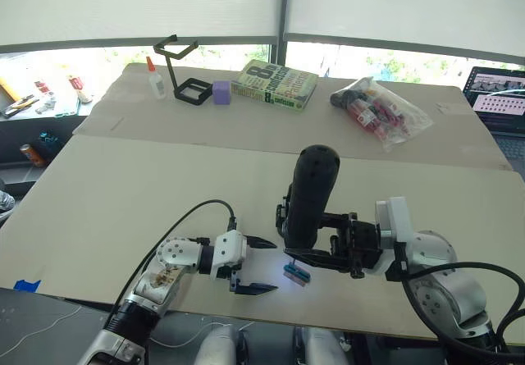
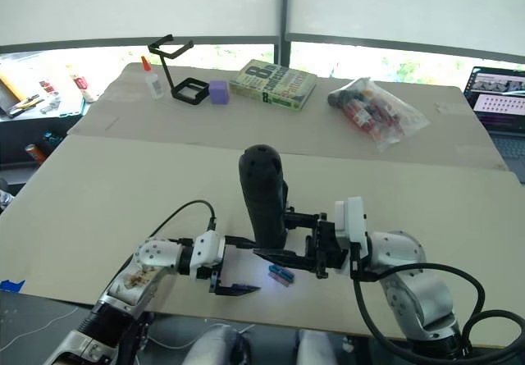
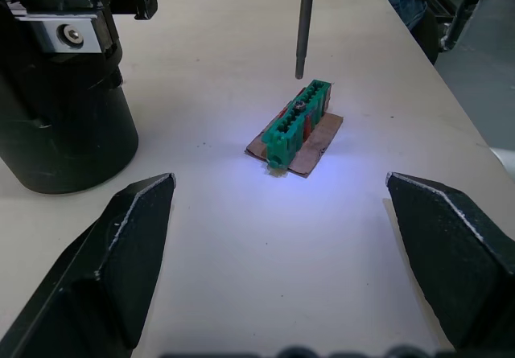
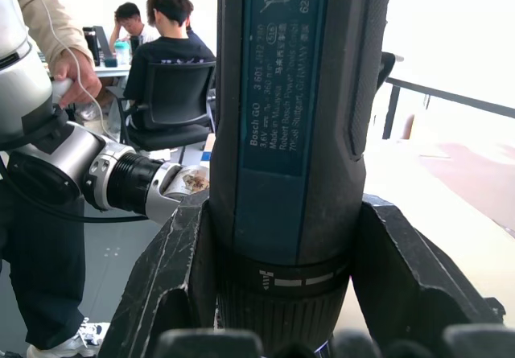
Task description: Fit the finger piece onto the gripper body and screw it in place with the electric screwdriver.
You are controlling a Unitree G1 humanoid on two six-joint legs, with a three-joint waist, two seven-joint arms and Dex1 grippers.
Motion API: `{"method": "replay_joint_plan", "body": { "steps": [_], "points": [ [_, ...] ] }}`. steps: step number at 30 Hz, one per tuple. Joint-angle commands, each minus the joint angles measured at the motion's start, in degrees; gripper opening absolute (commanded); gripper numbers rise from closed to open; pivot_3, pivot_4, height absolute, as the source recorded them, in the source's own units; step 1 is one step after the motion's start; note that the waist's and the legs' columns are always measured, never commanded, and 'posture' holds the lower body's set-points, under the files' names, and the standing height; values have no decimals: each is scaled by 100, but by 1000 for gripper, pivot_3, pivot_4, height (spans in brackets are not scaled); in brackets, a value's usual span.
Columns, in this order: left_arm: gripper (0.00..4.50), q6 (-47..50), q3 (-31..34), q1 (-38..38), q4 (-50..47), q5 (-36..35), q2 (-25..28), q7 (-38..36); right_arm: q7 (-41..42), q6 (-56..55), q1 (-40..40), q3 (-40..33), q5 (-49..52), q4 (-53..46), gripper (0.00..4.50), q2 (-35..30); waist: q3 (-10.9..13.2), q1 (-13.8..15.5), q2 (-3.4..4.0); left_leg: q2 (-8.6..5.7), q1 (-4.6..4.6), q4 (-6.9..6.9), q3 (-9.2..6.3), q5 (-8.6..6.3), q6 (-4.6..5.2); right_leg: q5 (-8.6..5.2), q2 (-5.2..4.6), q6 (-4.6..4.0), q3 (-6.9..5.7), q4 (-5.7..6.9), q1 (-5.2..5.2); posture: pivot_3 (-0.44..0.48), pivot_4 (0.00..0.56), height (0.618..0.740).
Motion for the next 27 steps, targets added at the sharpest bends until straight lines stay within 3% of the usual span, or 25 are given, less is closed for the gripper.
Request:
{"method": "replay_joint_plan", "body": {
  "steps": [1, 27],
  "points": [
    [4447, 74, -161, 34, 157, 131, -46, 63, 32, -226, -64, -81, 65, -154, 1928, -2, 0, 0, 0, 0, 0, 0, 0, 0, 0, 0, 0, 0, 0, 0, 0, 0, 150, 740],
    [4447, 1116, -367, 127, -1111, -1, 39, 312, 38, -166, 73, -107, -42, -101, 1928, -112, 0, -38, -1, -3, -21, 5, 3, -1, 1, 2, -1, 4, 0, 0, -16, 0, 150, 740]
  ]
}}
